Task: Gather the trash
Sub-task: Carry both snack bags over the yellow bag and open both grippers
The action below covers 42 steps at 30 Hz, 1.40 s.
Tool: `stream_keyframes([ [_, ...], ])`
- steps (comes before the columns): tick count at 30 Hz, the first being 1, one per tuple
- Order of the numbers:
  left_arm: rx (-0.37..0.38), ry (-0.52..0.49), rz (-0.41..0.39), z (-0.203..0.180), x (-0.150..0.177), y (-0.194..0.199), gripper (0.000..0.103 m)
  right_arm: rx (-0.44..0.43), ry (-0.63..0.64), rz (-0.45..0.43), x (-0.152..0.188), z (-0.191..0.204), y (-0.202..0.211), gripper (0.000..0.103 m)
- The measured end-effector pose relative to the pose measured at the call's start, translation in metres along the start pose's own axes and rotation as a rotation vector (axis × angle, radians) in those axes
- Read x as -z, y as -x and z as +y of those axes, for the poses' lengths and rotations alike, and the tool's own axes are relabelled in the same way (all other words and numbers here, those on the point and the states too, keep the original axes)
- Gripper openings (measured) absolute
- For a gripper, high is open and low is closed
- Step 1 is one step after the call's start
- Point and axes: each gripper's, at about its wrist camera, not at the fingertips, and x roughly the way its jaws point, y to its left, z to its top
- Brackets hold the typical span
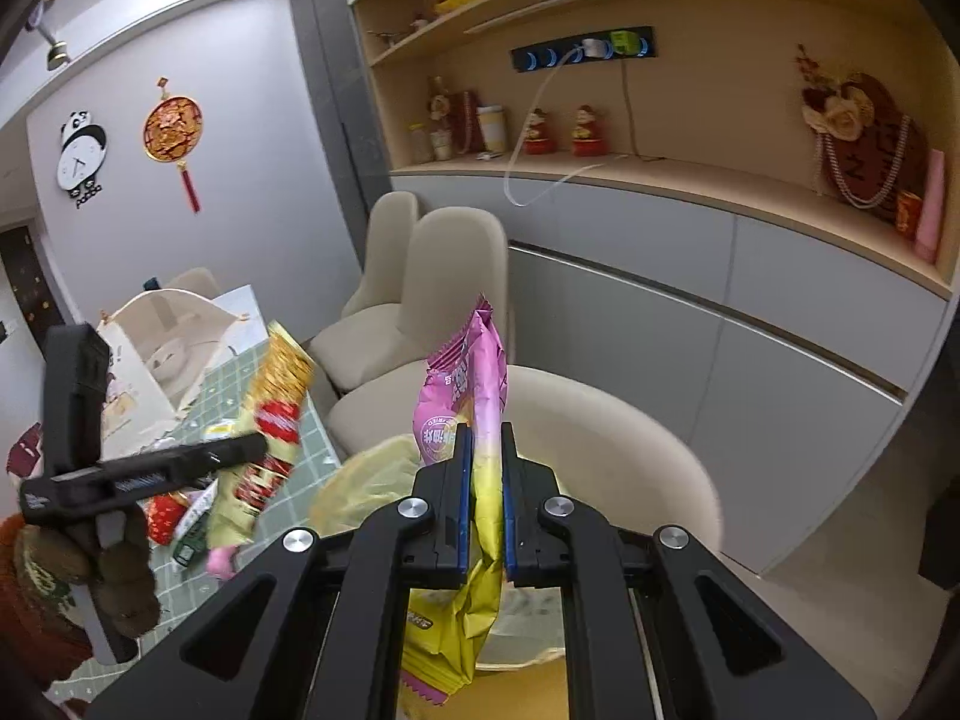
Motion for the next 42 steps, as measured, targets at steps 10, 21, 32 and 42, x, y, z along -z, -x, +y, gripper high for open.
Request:
stream_keyframes([
  [10,0.069,-0.076,0.142,-0.045,-0.003,-0.098,0.026,0.049,-0.041,0.035,0.01,-0.05,-0.017,0.009],
  [21,-0.194,0.024,0.35,0.004,0.026,-0.166,0.026,0.019,-0.077,0.097,0.018,-0.074,-0.057,0.009],
  [32,-0.112,-0.005,0.216,-0.003,0.013,-0.104,0.051,-0.105,-0.081,0.183,0.025,-0.043,-0.123,0.009],
  [42,-0.213,0.155,0.055,0.052,0.02,-0.015,0.051,-0.236,-0.054,0.393,0.066,0.027,-0.216,0.009],
])
